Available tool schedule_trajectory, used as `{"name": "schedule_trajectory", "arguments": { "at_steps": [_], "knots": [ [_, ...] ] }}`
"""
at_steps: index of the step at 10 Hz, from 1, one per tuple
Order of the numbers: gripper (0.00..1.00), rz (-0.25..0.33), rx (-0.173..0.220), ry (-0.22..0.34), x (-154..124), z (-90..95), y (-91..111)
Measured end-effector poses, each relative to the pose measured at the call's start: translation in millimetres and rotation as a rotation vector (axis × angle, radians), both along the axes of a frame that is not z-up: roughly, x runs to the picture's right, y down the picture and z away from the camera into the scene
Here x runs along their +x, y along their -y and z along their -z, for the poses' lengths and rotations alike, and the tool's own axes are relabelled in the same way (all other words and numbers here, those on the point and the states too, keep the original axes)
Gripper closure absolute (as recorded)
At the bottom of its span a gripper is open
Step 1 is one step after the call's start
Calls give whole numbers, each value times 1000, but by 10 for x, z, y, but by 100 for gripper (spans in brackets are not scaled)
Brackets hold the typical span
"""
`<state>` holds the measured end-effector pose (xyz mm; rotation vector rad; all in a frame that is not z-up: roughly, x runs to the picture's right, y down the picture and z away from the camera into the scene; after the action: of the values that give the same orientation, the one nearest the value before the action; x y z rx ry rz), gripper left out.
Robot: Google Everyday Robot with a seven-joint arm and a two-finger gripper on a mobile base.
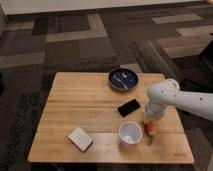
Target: Place the pepper in the ceramic bowl
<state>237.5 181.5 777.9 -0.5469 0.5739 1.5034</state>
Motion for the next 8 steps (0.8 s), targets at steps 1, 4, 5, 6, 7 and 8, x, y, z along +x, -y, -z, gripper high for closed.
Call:
{"name": "schedule_trajectory", "arguments": {
  "at_steps": [1, 4, 5, 6, 7, 8],
  "knots": [
    [100, -7, -20, -7, -36, 77, 65],
    [100, 31, -50, -27, -194, 232, 598],
    [100, 36, -49, -30, -213, 246, 678],
    [100, 35, -50, -34, -187, 251, 669],
    [100, 35, -50, -33, -190, 251, 671],
    [100, 37, -50, -33, -195, 249, 672]
  ]
}}
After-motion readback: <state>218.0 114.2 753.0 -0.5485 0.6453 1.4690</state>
